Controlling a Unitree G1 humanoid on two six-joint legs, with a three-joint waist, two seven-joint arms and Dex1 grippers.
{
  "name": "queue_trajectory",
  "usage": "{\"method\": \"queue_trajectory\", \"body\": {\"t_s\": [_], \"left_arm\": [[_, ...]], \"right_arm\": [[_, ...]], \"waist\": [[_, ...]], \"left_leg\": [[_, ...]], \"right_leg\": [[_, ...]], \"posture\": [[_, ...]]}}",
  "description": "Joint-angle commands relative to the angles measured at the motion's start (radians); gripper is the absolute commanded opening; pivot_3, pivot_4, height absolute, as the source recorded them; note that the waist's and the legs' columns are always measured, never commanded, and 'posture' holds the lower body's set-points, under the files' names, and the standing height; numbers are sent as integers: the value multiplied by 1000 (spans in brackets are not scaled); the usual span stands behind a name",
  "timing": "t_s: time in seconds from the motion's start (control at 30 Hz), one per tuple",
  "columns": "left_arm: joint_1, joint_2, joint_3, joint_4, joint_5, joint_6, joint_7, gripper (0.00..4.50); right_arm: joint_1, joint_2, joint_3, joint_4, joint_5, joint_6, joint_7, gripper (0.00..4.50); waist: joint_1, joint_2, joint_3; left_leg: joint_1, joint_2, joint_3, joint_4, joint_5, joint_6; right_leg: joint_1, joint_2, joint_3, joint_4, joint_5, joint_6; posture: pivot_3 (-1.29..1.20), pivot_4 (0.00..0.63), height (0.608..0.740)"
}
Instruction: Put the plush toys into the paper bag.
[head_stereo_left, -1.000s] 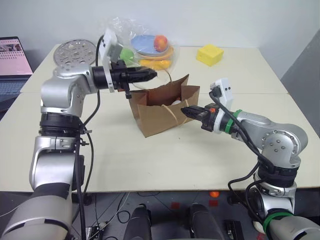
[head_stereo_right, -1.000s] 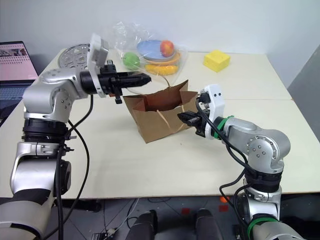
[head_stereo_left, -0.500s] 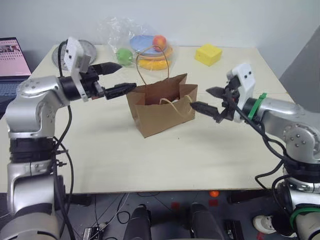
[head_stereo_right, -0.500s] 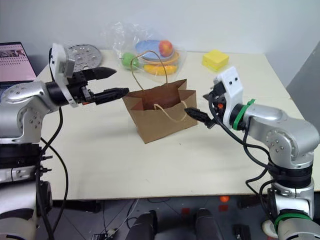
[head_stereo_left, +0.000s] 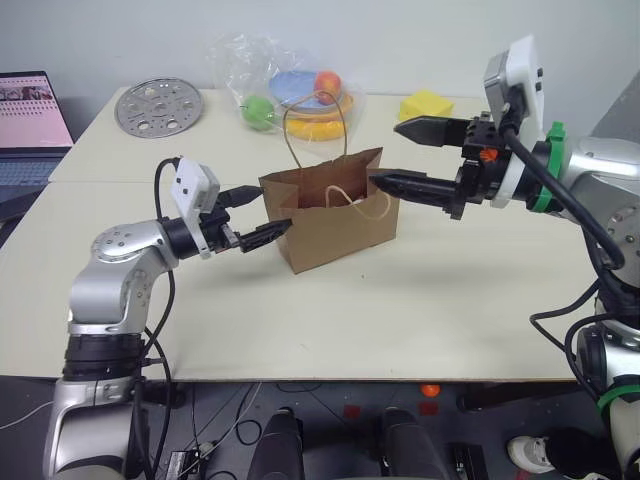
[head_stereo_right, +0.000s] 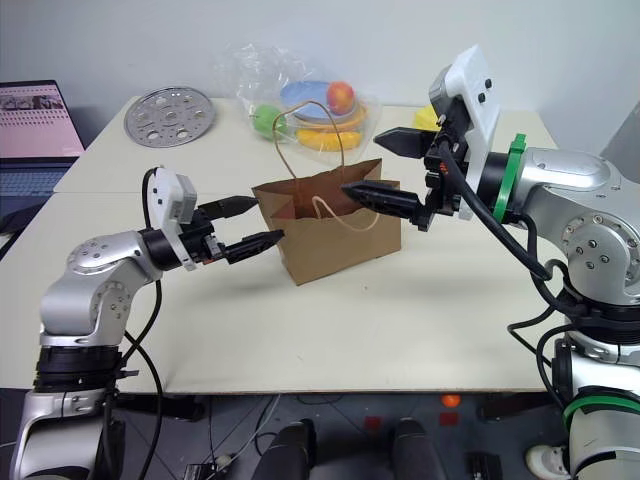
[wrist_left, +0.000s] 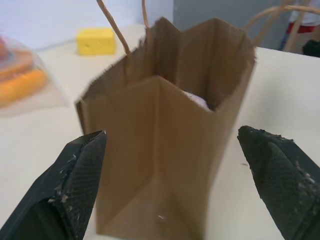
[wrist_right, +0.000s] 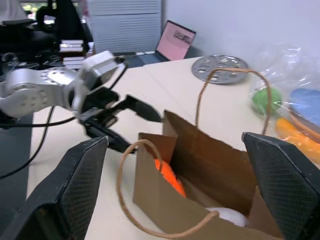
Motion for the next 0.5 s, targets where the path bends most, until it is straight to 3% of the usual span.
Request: {"method": "queue_trajectory", "body": {"t_s": [0.03,0.5], "left_arm": [[-35,-29,-15,38,40,-98,33,4483],[-25,-70,16,46,63,-215,151,4483]], "right_arm": [[-24,-15,1,-42,16,-12,8,4500],[4,-42,8,-52,4,-22,-19,4500]], "waist": [[0,0,0],[-1,0,0]], "left_leg": [[0,0,0,0,0,0],[0,0,0,0,0,0]], "right_leg": [[0,0,0,0,0,0],[0,0,0,0,0,0]], "posture": [[0,150,740],[0,150,740]]}}
